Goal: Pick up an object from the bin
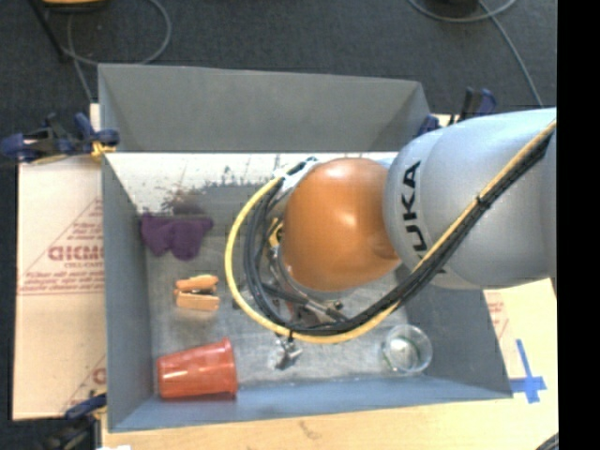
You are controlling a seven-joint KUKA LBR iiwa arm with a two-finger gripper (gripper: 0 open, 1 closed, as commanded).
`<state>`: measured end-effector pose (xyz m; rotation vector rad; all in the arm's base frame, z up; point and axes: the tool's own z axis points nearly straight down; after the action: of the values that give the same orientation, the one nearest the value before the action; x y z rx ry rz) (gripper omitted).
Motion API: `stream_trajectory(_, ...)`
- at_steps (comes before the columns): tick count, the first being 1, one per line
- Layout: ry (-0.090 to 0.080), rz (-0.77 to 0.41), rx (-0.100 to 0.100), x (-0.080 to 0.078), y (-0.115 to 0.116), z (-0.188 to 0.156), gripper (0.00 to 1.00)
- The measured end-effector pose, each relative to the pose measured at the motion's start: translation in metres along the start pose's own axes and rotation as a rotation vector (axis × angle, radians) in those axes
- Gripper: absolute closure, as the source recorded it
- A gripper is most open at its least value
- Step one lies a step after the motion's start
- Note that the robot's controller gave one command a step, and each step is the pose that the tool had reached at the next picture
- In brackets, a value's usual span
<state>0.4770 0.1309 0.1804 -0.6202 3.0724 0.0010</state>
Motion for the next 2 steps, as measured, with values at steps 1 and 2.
stream_trajectory(1,0.001,0.012,-0.001,-0.033,0.021,0.049,0.0)
stream_trajectory(2,0.008,-0.108,-0.002,-0.066,0.007,0.038,0.0)
